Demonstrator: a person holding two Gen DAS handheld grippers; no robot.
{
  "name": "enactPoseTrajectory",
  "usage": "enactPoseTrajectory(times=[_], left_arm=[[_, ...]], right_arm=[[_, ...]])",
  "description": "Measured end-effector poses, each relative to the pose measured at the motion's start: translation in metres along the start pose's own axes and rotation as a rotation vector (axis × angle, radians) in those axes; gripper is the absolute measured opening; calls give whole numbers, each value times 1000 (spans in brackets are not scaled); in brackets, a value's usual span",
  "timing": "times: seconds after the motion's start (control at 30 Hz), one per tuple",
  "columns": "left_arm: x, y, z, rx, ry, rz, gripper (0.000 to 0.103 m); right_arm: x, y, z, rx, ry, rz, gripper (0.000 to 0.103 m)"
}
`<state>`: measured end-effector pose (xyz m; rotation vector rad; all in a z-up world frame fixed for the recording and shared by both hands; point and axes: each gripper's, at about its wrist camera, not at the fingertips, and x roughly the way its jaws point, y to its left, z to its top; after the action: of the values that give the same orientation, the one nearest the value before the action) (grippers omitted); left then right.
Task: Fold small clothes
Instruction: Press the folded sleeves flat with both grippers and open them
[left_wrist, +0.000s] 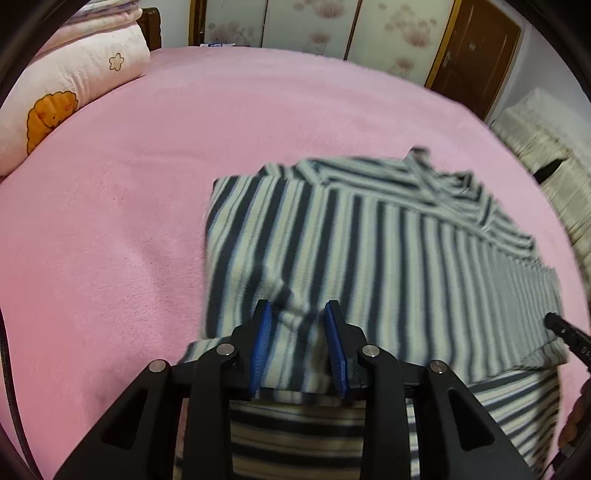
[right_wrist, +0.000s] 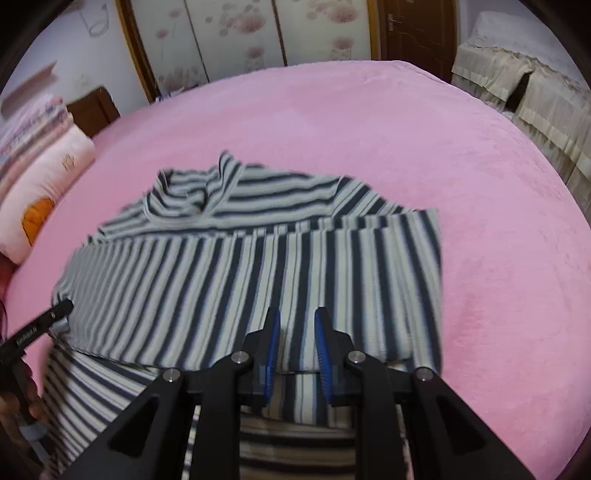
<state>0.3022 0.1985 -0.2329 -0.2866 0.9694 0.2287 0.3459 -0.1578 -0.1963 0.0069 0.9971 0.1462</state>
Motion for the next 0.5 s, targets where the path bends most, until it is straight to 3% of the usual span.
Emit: enactPoseTrajectory(times=[0.1,0.33,0.4,0.5], left_arm=[[5,3,-1,26,-5,26,31],[-1,8,0,31,1,17,35],[-12,9,1,36,12,4,55],[-39,8,-2,42,-33,17,71]], right_arm=[[10,-10,-7,-16,13,-71,15],[-15,-40,-12,29,-12,-109,10],[-27,-43,-15,23,-23,-119,10],[-55,-45,-21,32,-49,-98,10]])
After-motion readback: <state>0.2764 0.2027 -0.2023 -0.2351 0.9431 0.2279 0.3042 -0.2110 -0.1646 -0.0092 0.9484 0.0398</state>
